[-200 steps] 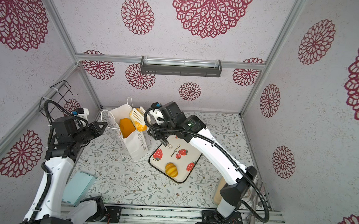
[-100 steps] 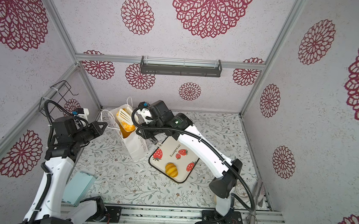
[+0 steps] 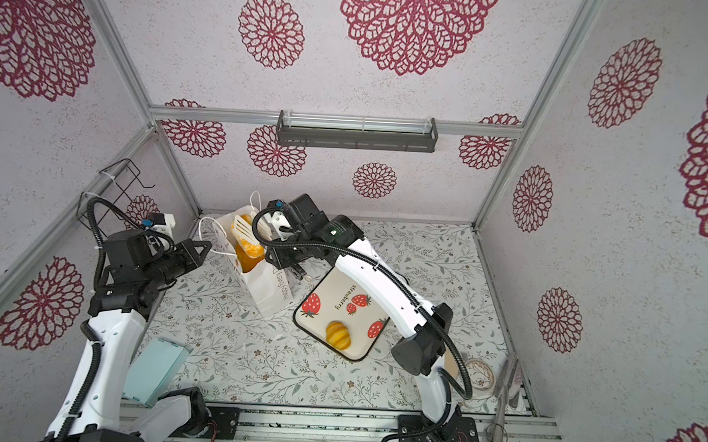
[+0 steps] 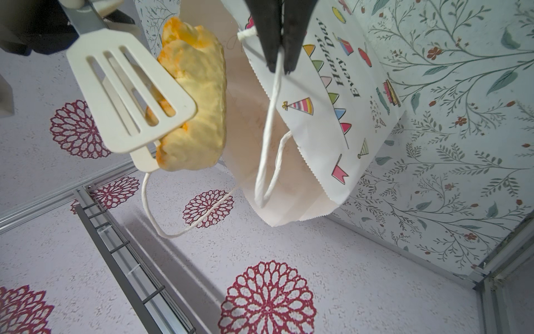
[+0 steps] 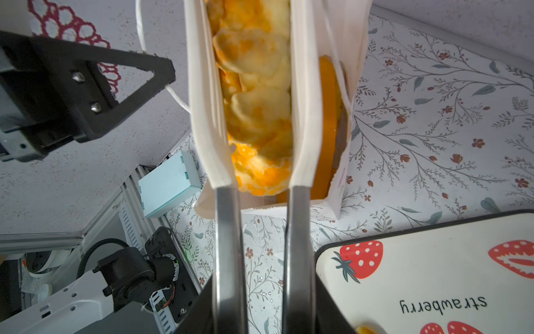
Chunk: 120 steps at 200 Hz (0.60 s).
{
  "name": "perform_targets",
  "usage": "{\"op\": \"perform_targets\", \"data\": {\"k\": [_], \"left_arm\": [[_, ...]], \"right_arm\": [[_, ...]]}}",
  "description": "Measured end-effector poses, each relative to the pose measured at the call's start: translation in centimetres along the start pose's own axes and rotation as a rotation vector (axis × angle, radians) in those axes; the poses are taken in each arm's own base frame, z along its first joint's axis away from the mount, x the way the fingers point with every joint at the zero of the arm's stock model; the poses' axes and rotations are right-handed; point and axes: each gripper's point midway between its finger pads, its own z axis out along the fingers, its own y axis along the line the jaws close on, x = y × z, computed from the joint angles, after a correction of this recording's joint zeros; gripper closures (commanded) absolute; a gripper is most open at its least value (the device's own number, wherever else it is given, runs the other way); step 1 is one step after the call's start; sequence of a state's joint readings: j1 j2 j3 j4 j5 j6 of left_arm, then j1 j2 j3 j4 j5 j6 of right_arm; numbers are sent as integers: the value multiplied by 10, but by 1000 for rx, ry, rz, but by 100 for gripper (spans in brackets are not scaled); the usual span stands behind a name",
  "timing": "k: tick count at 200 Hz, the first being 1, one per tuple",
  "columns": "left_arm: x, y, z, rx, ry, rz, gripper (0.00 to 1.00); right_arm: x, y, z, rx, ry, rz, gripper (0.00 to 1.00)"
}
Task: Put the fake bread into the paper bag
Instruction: 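Open the tongs with the right gripper to drop the flaky pastry into the bag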
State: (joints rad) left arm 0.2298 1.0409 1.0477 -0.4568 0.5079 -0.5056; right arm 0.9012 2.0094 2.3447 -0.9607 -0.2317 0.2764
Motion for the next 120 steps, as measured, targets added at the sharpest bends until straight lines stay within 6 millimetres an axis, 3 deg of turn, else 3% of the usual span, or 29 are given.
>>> {"op": "perform_targets", "data": {"k": [85,120], "left_arm": [[0,0,0,-1,-1,1,100],[0,0,0,-1,0,0,100]], "right_arm": [[4,-2,4,3,11,-3,45],[3,-3,4,4,9,-2,44]]}}
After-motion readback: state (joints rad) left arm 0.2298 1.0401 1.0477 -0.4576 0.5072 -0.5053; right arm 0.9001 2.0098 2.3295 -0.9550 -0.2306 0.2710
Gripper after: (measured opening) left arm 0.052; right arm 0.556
